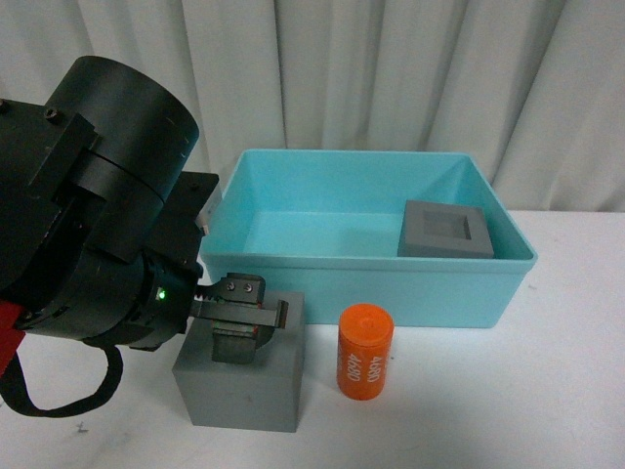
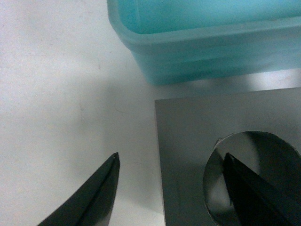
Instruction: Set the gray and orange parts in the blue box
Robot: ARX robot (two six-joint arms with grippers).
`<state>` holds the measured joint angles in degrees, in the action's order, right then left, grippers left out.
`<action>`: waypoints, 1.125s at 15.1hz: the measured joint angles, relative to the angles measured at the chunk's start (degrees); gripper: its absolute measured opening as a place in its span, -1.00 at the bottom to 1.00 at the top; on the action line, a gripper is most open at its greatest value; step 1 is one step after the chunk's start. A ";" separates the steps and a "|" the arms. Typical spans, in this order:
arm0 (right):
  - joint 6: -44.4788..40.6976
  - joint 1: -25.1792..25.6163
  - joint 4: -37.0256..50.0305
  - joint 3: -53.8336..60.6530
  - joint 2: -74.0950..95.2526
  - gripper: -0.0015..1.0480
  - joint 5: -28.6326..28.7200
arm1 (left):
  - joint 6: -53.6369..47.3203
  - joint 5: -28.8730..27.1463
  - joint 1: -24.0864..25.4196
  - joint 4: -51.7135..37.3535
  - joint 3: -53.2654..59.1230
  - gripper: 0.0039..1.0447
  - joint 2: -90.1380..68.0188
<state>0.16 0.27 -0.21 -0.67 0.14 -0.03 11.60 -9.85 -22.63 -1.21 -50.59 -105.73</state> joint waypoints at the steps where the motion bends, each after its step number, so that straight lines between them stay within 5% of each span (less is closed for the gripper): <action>1: -0.02 0.00 0.00 0.00 0.00 0.87 0.00 | -0.13 0.02 -0.04 0.26 -0.22 0.08 -0.09; 2: -0.02 0.00 0.00 0.00 0.00 0.87 0.00 | -0.22 -0.02 0.00 0.31 -0.24 -0.09 -0.09; 3: 0.00 0.00 0.00 0.00 0.00 0.87 0.00 | -0.44 0.59 0.17 0.26 -0.24 -0.50 -0.09; 4: 0.00 0.00 0.00 0.00 0.00 0.87 0.00 | -0.35 1.09 0.46 0.17 -0.26 -0.61 0.04; 17: 0.00 0.00 0.02 0.00 0.00 0.87 0.00 | -6.23 3.54 8.59 7.91 3.10 -0.64 16.04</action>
<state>0.16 0.27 -0.19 -0.67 0.14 -0.03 5.37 -6.31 -14.04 6.70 -47.48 -89.69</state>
